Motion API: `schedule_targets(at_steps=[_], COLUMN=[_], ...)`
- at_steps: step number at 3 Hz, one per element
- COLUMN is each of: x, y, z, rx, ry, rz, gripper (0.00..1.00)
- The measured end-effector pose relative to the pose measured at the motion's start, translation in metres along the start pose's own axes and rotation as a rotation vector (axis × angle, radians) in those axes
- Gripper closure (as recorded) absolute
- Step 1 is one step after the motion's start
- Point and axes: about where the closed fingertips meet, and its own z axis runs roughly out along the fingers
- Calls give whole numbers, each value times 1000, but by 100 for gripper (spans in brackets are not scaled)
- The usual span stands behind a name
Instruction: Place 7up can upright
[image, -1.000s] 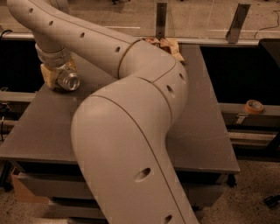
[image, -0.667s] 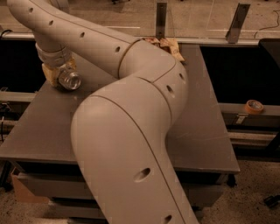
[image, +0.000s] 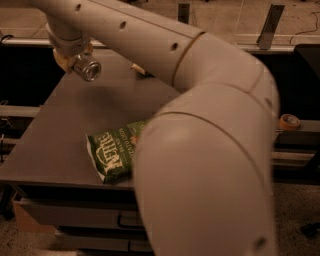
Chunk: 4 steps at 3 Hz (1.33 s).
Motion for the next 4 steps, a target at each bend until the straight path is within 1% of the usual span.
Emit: schedule_targets(at_steps=[1,2,3,4], x=[18,40,46,38], y=[-4,28,62,64], z=[-58,-76,-65,-79], rx=[-2,-96,-245,-285], ry=[-169,-293,-455,-574], rz=[-83,-172,-172,-143], gripper=[100,100,100,100])
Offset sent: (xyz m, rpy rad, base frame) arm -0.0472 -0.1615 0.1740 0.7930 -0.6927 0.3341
